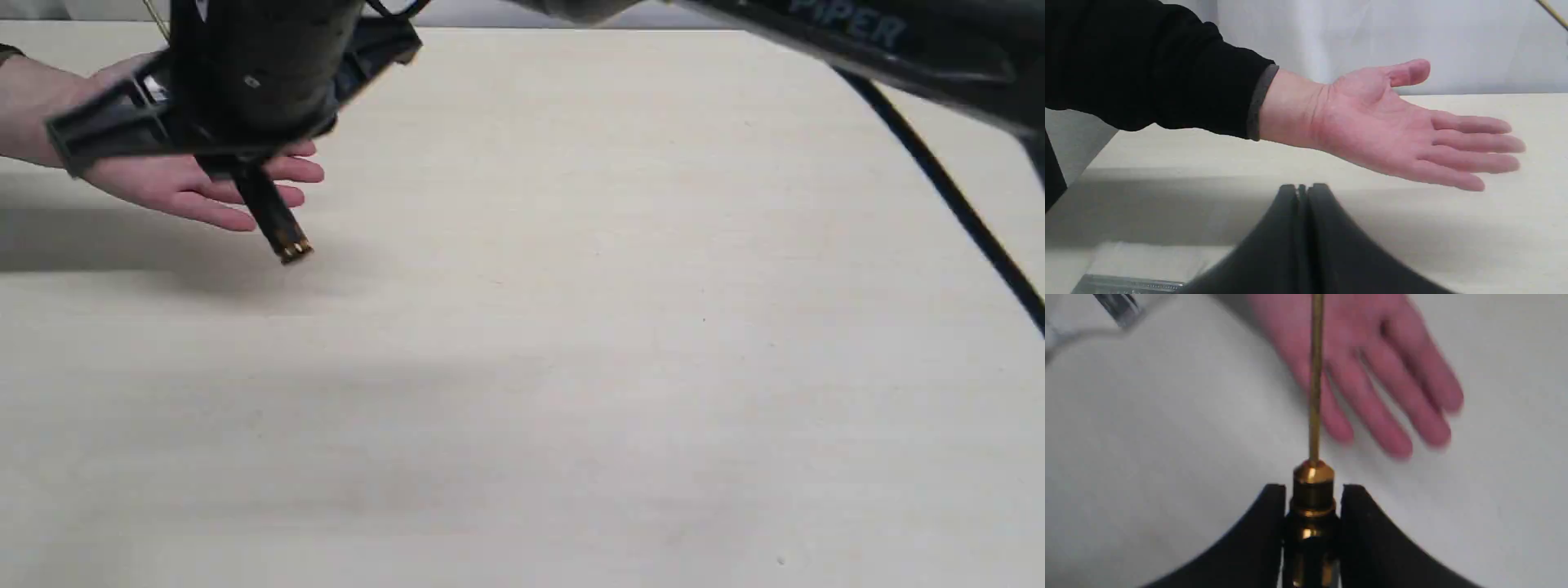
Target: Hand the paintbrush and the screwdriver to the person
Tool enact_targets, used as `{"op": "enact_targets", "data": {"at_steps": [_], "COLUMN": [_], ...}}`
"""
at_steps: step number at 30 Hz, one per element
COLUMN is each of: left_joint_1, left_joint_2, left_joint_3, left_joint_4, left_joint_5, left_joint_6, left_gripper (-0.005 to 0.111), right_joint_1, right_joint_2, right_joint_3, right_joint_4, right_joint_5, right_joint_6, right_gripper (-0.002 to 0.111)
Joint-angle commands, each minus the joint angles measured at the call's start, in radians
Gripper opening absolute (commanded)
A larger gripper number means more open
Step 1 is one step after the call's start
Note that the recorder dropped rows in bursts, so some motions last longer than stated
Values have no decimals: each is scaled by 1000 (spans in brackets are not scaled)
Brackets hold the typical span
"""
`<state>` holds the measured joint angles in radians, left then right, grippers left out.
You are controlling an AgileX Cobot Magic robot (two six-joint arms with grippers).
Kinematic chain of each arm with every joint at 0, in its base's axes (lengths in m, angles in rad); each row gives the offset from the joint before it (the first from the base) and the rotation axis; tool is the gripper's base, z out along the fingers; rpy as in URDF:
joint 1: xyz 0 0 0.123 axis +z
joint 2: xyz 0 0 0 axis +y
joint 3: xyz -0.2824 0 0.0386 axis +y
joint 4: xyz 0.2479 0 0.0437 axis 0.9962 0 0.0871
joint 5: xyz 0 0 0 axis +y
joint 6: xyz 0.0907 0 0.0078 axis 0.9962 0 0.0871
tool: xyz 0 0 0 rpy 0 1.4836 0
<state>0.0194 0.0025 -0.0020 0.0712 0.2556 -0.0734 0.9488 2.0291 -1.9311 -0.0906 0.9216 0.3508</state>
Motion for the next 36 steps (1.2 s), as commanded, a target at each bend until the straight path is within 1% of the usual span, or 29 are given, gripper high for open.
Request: {"op": "enact_targets", "data": {"at_steps": [1,5,6,10,13,16,20,23,26,29,30,31,33,36], "left_joint_1": [-8,-8,-8,-8,-8,-8,-8,-8,-8,-8,-8,-8,-8,-8], "left_joint_2": [-2,-2,-2,-2,-2,-2,-2,-2,-2,-2,-2,-2,-2,-2], "left_joint_3": [2,2,2,2,2,2,2,2,2,2,2,2,2,2], "left_joint_4": [-1,-1,-1,-4,-4,-4,-4,-4,-4,-4,-4,-4,-4,-2], "left_joint_5": [-6,-6,-6,-6,-6,-6,-6,-6,-6,-6,-6,-6,-6,-8], "left_joint_6": [-2,-2,-2,-2,-2,-2,-2,-2,-2,-2,-2,-2,-2,-2], "left_gripper": [0,0,0,0,0,0,0,0,0,0,0,0,0,0], "right_joint_1": [-4,-6,-6,-10,-18,-17,-17,-17,-17,-15,-15,-15,-9,18], "right_joint_2": [5,61,75,151,191,203,189,150,84,3,-19,-48,-112,-209], "right_joint_3": [0,0,0,0,0,0,0,0,0,0,3,8,47,141], "right_joint_4": [5,-11,-24,-57,-57,-59,-59,-59,-64,-116,-121,-123,-122,-148], "right_joint_5": [-211,-378,-396,-453,-477,-483,-456,-390,-267,-121,-92,-70,-73,-182], "right_joint_6": [-23,-25,-25,-25,-25,-25,-25,-51,-101,-101,-103,-103,-103,-103], "right_gripper": [5,6,9,27,35,37,36,36,26,7,5,5,5,5]}}
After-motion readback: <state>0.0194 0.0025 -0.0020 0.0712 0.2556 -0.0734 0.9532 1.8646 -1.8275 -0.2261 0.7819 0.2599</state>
